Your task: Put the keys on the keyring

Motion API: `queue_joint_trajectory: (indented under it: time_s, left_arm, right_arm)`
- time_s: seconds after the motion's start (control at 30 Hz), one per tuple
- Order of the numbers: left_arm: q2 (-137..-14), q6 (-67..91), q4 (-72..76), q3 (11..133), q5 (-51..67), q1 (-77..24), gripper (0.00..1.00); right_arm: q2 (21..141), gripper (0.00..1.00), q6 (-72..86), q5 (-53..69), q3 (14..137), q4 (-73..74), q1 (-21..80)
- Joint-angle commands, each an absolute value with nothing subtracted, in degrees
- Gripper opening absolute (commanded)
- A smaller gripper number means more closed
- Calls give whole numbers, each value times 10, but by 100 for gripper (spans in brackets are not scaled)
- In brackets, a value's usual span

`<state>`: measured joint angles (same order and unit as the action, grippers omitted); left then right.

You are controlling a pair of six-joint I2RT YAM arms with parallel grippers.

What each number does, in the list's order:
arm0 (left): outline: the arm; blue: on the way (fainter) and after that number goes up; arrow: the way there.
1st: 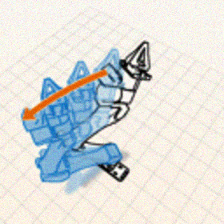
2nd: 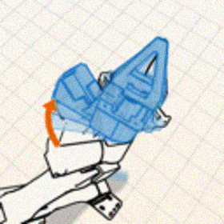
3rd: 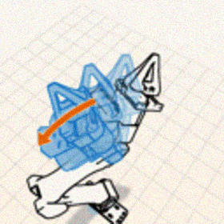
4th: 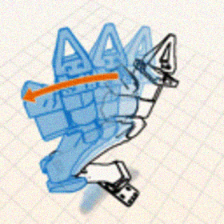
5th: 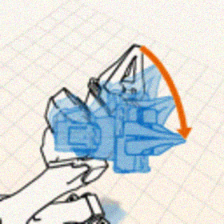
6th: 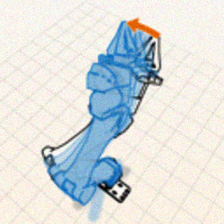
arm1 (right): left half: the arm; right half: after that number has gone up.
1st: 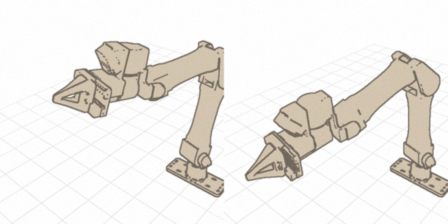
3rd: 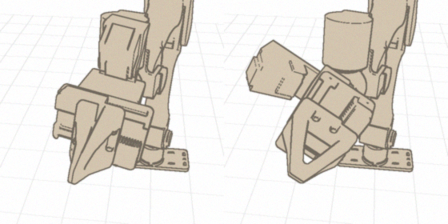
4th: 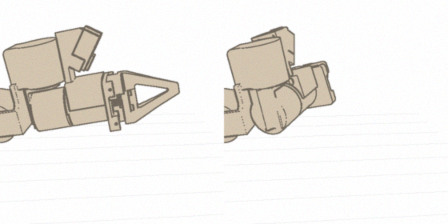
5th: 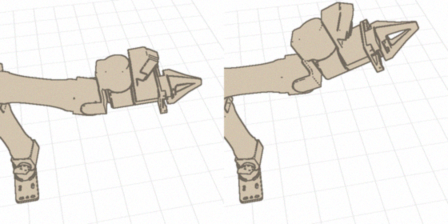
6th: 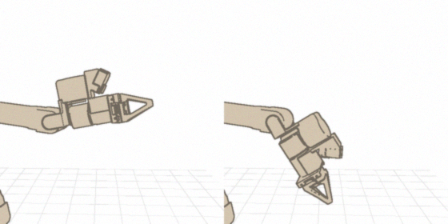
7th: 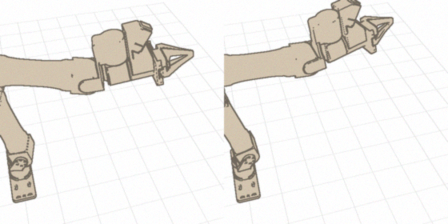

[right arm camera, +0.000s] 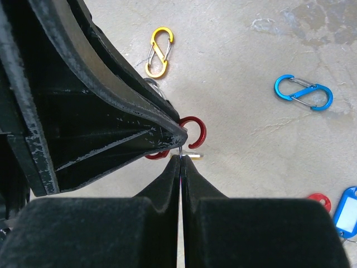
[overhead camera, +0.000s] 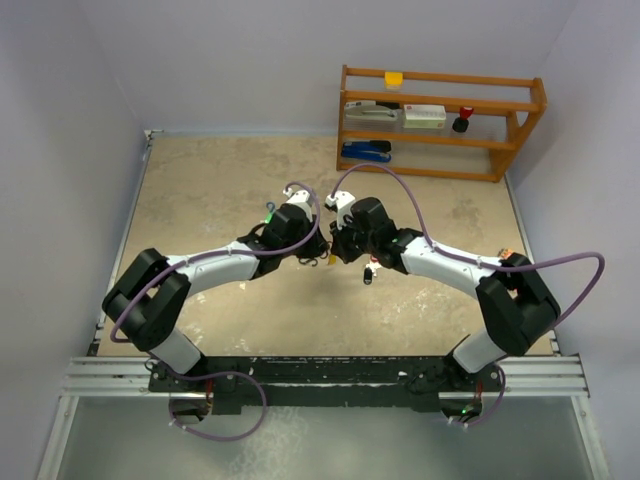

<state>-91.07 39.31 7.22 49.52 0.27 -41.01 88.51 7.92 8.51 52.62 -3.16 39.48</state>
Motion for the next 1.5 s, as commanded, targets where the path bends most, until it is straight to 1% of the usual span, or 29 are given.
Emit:
queue_joint_trajectory:
  time_s: [0.0, 1.47]
  left_arm:
    - [-907, 380, 91, 516, 14, -415, 0]
    - [-887, 359, 41, 514, 22, -424, 0]
  right_arm:
    - [876, 0, 70, 79, 550, -41, 399]
    - [860, 0, 73, 19, 538, -44, 398]
